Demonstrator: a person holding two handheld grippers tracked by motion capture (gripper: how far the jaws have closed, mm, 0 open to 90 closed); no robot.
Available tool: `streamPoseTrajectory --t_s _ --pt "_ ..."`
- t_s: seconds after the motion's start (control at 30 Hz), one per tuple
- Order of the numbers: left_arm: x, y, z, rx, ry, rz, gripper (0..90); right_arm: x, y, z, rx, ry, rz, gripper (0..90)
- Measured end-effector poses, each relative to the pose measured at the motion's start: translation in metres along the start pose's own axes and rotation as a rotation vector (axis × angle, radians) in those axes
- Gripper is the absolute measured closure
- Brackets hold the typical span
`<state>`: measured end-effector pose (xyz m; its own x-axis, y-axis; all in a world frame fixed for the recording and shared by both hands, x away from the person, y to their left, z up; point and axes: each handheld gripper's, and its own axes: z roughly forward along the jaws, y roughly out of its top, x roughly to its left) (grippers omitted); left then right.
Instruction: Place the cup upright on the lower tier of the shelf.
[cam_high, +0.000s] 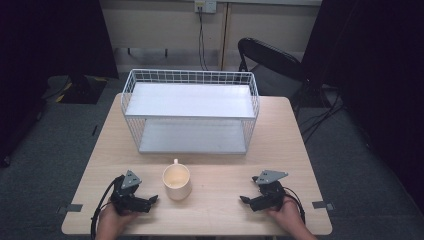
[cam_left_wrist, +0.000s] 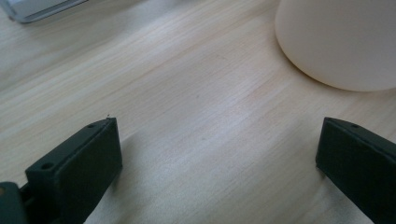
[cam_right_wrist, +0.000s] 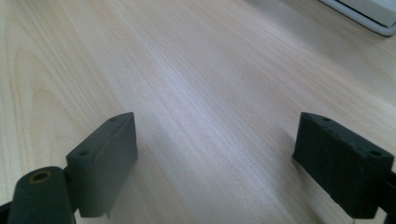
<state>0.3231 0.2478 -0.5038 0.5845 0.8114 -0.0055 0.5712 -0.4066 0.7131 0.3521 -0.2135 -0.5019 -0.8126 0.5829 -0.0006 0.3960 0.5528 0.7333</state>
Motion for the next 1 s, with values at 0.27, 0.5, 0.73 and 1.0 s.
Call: streamPoseTrajectory --t_s 0.27,0.5,0.73,1.0 --pt "-0.002 0.007 -0.008 0.054 -0.012 -0.047 14.6 0.0 0.0 0.0 0.0 0.0 0.0 12.6" --pt "-0.002 0.013 -0.01 0.071 -0.052 -0.073 22.0 0.0 0.0 0.0 0.0 0.0 0.0 12.6" --pt "-0.004 0.028 -0.024 0.041 -0.077 -0.078 20.9 0.0 0.0 0.0 0.001 0.001 -0.001 12.6" --pt "-0.01 0.046 -0.037 0.014 -0.105 -0.043 24.6 0.0 0.0 0.0 0.001 0.001 -0.001 12.6"
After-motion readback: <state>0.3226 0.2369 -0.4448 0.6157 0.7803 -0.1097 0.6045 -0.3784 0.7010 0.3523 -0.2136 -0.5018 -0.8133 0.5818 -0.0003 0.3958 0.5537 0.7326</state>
